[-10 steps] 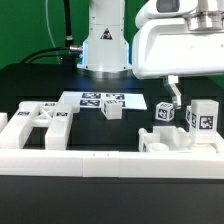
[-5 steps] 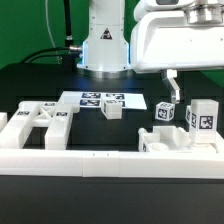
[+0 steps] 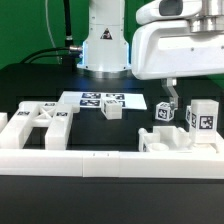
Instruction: Assemble chair
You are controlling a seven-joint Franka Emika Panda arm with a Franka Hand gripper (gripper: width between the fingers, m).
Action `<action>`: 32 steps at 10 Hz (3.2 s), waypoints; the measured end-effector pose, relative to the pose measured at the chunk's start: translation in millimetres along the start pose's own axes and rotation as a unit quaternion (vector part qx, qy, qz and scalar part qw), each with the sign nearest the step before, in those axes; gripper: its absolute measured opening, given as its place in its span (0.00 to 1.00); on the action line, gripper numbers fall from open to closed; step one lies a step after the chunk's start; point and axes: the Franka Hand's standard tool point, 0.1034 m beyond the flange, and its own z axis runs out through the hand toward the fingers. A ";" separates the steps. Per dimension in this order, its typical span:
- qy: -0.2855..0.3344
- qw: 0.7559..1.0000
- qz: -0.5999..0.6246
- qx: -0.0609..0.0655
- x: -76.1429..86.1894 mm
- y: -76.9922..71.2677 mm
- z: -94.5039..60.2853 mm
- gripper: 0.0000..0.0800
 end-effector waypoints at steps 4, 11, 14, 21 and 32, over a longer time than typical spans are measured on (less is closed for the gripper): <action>-0.041 0.999 0.000 0.005 2.1 0.1 3.5 0.64; -0.041 0.996 0.075 0.004 2.3 -2.0 3.9 0.36; -0.036 0.960 0.276 0.007 4.6 -8.4 4.5 0.36; -0.024 0.834 0.551 0.020 6.4 -8.7 5.9 0.37; -0.040 0.998 0.043 -0.005 8.3 -8.8 3.5 0.81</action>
Offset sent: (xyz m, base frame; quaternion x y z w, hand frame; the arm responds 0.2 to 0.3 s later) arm 0.0065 -0.0011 0.0007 -0.0025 0.0023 -0.0112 0.9999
